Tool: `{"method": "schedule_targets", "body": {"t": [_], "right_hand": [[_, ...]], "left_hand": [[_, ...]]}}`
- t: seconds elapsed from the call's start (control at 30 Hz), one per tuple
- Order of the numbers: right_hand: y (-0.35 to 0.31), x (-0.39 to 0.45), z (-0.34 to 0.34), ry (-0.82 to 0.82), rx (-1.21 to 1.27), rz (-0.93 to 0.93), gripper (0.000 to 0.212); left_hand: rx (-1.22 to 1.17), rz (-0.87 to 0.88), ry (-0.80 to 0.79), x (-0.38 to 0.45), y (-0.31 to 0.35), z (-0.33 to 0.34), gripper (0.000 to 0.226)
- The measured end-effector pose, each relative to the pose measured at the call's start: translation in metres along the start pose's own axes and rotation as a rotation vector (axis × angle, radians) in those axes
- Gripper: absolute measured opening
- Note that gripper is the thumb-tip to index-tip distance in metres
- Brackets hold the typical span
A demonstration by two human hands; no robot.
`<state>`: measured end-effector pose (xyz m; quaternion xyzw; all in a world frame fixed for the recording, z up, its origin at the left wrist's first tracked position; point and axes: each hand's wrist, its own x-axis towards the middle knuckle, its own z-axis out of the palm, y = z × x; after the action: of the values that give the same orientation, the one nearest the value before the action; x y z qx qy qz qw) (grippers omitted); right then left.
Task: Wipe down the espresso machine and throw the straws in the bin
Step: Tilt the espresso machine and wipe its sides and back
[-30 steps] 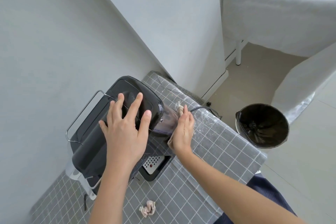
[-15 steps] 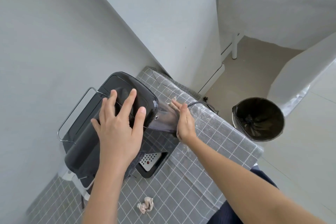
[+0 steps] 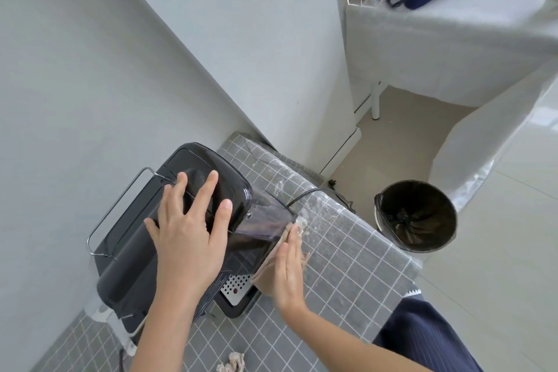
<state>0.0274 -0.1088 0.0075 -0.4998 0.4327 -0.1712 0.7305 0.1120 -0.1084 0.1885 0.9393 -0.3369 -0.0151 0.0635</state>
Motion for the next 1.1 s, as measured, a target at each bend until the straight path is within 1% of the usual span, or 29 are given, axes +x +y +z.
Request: {"method": "schedule_targets", "body": {"t": [0.13,0.23,0.33,0.4,0.47,0.5,0.6,0.67,0.73,0.77,0.8,0.9,0.97,1.0,1.1], "right_hand": [[-0.009,0.028,-0.007,0.045,-0.083,-0.031,0.058],[-0.021,0.064,-0.022,0.019,-0.133,-0.049,0.06],[-0.036,0.076,-0.019,0.047,-0.066,0.009,0.065],[-0.048,0.06,-0.012,0.092,0.007,0.098,0.076],[-0.064,0.038,-0.008,0.076,0.069,0.134,0.077],[-0.074,0.026,-0.005,0.062,0.09,0.111,0.075],[-0.105,0.005,-0.002,0.0,0.145,-0.094,0.069],[-0.111,0.015,-0.005,-0.031,0.142,-0.166,0.075],[-0.101,0.036,-0.008,-0.025,0.102,-0.206,0.076],[-0.092,0.047,-0.009,-0.011,0.072,-0.186,0.076],[-0.084,0.054,-0.009,0.014,0.048,-0.121,0.076],[-0.063,0.048,-0.008,0.08,0.095,0.139,0.075],[-0.069,0.024,-0.005,0.062,0.15,0.173,0.075],[-0.078,0.011,-0.002,0.034,0.168,0.14,0.073],[-0.108,-0.009,0.005,-0.001,0.204,-0.1,0.071]], "left_hand": [[0.0,-0.005,0.006,0.002,0.0,0.001,0.05],[0.002,0.002,0.009,0.003,-0.001,0.002,0.05],[-0.002,-0.01,0.018,0.002,-0.002,0.003,0.05],[-0.014,-0.017,0.018,0.0,-0.002,0.003,0.048],[-0.021,-0.013,0.023,0.0,-0.001,0.003,0.047],[-0.018,-0.007,0.026,0.0,-0.001,0.003,0.047],[-0.009,-0.009,0.025,0.001,-0.003,0.004,0.048],[-0.005,-0.011,0.024,0.001,-0.002,0.004,0.049],[-0.005,-0.012,0.019,0.001,-0.001,0.003,0.051],[-0.006,-0.014,0.015,0.001,-0.001,0.003,0.052],[-0.007,-0.016,0.012,0.002,-0.001,0.003,0.052],[-0.011,-0.014,0.012,0.001,-0.001,0.002,0.052],[-0.01,-0.012,0.016,0.001,-0.001,0.002,0.052],[-0.007,-0.012,0.019,0.001,-0.001,0.002,0.052],[-0.008,-0.012,0.015,0.003,-0.002,0.002,0.051]]}}
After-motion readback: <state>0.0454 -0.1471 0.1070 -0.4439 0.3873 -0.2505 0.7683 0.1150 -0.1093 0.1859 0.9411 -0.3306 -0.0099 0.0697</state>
